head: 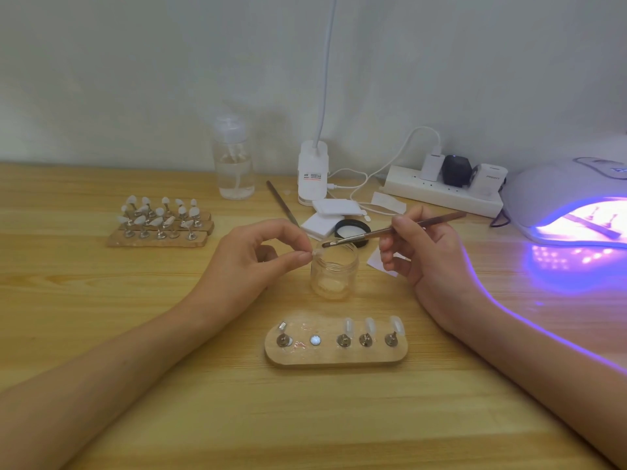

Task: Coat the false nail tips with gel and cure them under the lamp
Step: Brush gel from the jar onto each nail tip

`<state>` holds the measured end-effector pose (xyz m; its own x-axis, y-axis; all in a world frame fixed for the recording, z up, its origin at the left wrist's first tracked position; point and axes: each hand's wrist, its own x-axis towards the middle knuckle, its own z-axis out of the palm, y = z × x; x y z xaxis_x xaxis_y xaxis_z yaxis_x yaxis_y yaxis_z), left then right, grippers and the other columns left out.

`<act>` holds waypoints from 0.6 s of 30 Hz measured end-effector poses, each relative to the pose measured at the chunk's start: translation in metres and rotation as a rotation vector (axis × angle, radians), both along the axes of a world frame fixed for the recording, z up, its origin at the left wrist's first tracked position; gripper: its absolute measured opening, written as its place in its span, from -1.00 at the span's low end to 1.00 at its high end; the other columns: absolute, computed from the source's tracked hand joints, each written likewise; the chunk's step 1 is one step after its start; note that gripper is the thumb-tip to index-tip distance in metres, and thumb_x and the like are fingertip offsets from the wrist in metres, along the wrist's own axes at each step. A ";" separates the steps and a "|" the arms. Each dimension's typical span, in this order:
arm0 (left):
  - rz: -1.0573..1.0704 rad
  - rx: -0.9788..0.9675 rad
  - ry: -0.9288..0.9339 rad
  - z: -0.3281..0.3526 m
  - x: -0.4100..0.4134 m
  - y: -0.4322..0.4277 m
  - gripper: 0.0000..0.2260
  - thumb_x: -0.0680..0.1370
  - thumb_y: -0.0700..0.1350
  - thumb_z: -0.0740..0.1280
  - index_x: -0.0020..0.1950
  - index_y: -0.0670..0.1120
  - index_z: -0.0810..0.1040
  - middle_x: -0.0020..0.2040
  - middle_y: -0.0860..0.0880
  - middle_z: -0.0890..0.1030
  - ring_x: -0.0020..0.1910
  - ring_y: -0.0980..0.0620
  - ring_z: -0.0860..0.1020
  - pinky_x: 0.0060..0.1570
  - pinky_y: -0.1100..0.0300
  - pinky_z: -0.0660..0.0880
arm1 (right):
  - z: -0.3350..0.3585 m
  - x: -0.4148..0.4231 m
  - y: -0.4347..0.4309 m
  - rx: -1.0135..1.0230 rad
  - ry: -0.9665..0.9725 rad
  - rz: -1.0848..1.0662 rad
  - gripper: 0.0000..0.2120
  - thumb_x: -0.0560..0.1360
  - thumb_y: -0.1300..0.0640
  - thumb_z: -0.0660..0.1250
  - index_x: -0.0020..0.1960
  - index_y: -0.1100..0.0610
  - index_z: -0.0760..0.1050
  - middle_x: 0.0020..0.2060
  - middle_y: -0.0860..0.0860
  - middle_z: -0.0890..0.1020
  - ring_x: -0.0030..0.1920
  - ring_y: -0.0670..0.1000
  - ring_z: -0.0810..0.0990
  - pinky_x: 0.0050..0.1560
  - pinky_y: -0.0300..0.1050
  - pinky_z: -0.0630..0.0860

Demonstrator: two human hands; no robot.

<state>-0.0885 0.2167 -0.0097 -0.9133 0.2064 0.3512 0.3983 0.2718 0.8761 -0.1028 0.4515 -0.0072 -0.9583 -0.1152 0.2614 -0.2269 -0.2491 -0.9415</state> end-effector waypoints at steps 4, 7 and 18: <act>0.007 -0.002 -0.002 -0.001 0.000 0.000 -0.89 0.48 -0.16 0.48 -0.19 0.03 0.64 -0.26 0.23 0.61 -0.45 0.05 0.35 -0.44 0.39 0.33 | 0.001 0.001 -0.001 0.010 0.029 0.087 -0.83 0.53 0.08 0.34 -0.22 0.06 0.46 -0.34 0.06 0.62 -0.33 -0.01 0.60 -0.33 -0.20 0.54; 0.006 -0.006 0.000 -0.001 0.000 -0.001 -0.88 0.47 -0.16 0.48 -0.20 0.05 0.64 -0.26 0.23 0.61 -0.46 0.08 0.35 -0.44 0.40 0.32 | 0.001 0.002 -0.002 0.036 0.025 0.063 -0.80 0.49 0.03 0.39 -0.18 0.10 0.43 -0.34 0.06 0.62 -0.34 0.00 0.60 -0.34 -0.20 0.53; 0.010 -0.018 0.012 -0.001 0.000 0.000 -0.92 0.49 -0.16 0.47 -0.17 0.00 0.63 -0.38 0.28 0.55 -0.50 0.17 0.29 -0.46 0.46 0.26 | 0.002 0.003 -0.002 0.039 0.041 0.042 -0.82 0.49 0.05 0.38 -0.19 0.09 0.43 -0.35 0.05 0.61 -0.36 -0.02 0.58 -0.37 -0.22 0.50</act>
<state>-0.0885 0.2163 -0.0108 -0.9110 0.2037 0.3586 0.4061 0.2915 0.8661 -0.1001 0.4492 -0.0053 -0.9409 -0.1658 0.2952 -0.2559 -0.2226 -0.9407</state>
